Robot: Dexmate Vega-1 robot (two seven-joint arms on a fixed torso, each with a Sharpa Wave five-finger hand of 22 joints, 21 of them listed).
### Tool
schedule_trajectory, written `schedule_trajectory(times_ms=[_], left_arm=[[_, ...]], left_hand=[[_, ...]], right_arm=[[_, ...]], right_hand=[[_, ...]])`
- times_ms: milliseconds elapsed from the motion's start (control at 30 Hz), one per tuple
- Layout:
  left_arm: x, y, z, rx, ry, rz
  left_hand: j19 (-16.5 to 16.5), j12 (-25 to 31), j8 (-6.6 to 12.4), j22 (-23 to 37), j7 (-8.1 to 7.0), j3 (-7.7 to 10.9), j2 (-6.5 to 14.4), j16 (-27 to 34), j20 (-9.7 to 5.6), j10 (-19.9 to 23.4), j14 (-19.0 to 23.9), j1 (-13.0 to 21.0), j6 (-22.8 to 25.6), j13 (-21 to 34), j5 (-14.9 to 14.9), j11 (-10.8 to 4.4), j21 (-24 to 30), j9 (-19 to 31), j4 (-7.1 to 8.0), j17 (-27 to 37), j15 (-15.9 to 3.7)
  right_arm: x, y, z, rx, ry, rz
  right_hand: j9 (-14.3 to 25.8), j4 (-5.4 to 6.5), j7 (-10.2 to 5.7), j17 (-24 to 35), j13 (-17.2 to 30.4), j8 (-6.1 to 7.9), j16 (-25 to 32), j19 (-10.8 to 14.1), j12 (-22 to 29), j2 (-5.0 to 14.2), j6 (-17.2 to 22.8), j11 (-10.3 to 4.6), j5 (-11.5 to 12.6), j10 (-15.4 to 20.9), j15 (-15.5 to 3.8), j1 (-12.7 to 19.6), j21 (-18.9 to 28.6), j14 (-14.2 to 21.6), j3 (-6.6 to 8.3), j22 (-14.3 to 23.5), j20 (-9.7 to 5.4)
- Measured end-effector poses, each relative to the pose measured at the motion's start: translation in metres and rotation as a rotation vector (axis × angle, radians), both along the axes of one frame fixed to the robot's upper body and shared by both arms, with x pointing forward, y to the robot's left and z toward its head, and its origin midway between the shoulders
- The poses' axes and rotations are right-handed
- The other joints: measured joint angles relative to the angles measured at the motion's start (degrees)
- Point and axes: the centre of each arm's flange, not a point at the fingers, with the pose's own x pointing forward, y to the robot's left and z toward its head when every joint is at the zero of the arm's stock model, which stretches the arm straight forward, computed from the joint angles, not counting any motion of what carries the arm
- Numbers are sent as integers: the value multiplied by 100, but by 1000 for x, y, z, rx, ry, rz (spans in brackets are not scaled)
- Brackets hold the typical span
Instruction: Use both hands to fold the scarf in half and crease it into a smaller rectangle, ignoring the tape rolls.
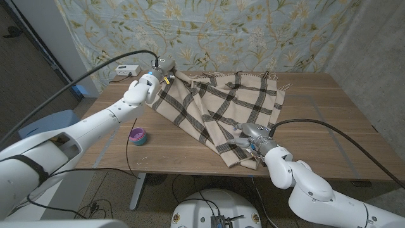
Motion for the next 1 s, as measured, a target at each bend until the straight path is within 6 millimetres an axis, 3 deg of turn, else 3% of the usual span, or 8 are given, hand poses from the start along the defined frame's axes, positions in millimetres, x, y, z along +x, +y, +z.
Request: schedule_trajectory(times_ms=[233,467,567,667,733,833,933,1000], left_arm=[[-7,2,0,-9,-14,-20],[-15,5,-2,-21,-22,-34],[-18,7,-3,-26,-25,-36],[-22,9,-4,-33,-28,-35],[-24,10,-5,-36,-28,-36],[-25,11,-6,-39,-27,-34],[-28,12,-8,-45,-25,-33],[-28,13,-8,-46,-24,-30]], left_hand=[[-49,-1,0,0,0,0,0,-5,2,8,0,0,0,-4,-46,8,74,0,-1,38,1],[-102,-5,1,-1,10,22,0,-49,14,9,-1,0,-10,-1,-68,9,129,6,21,55,1],[-114,-6,2,-15,10,21,0,-49,9,9,-1,0,-10,-1,-77,9,152,6,21,66,1],[-125,-6,2,-17,10,28,0,-49,-3,9,-1,0,-10,-1,-77,9,191,7,15,80,1],[-133,-7,2,-17,10,37,0,-49,-10,10,-1,0,-10,-1,-77,10,210,7,6,79,1],[-133,-10,3,-17,10,43,0,-92,-10,10,-1,0,-10,-2,-99,10,233,7,0,79,2],[-164,-11,5,-17,11,68,0,-94,21,10,-1,0,-11,-5,-112,10,236,7,20,106,2],[-164,-12,35,-17,16,68,0,-94,21,10,-1,0,-16,-3,-114,10,246,7,20,106,2]], right_arm=[[4,-5,-15,-46,51,-80],[10,-9,-27,-72,93,-129],[11,-11,-30,-83,99,-143],[11,-11,-34,-98,99,-152],[11,-11,-37,-104,101,-153],[9,-12,-42,-118,85,-163],[5,-13,-45,-123,22,-169],[4,-16,-52,-123,35,-176]], right_hand=[[0,58,10,26,0,-122,-78,-185,-72,8,-566,-18,0,-244,-17,-106,-88,-187,-105,0,-41],[-1,33,52,80,32,-25,20,-232,54,81,-470,44,38,33,-36,-165,-89,69,-138,-1,-71],[-1,-170,34,245,120,101,349,-177,406,204,-60,34,133,616,-116,248,-89,566,-54,-1,-126],[6,-329,-60,720,383,277,961,78,914,264,691,-126,233,1187,-203,978,-21,1076,38,-1,-227],[49,-355,-178,1294,751,463,1608,324,1410,269,1432,-349,258,1513,-220,1639,43,1338,40,26,-318],[155,-325,-295,1996,1203,752,2402,604,2043,330,2257,-454,224,2007,-223,2295,130,1521,-31,55,-409],[350,-297,-329,2253,1426,1090,2795,707,2392,476,2940,-525,184,2172,-234,2596,178,1653,-82,81,-449],[379,-231,-302,2254,1477,1189,2843,746,2483,502,3160,-545,145,2212,-243,2616,179,1704,-113,81,-447]])
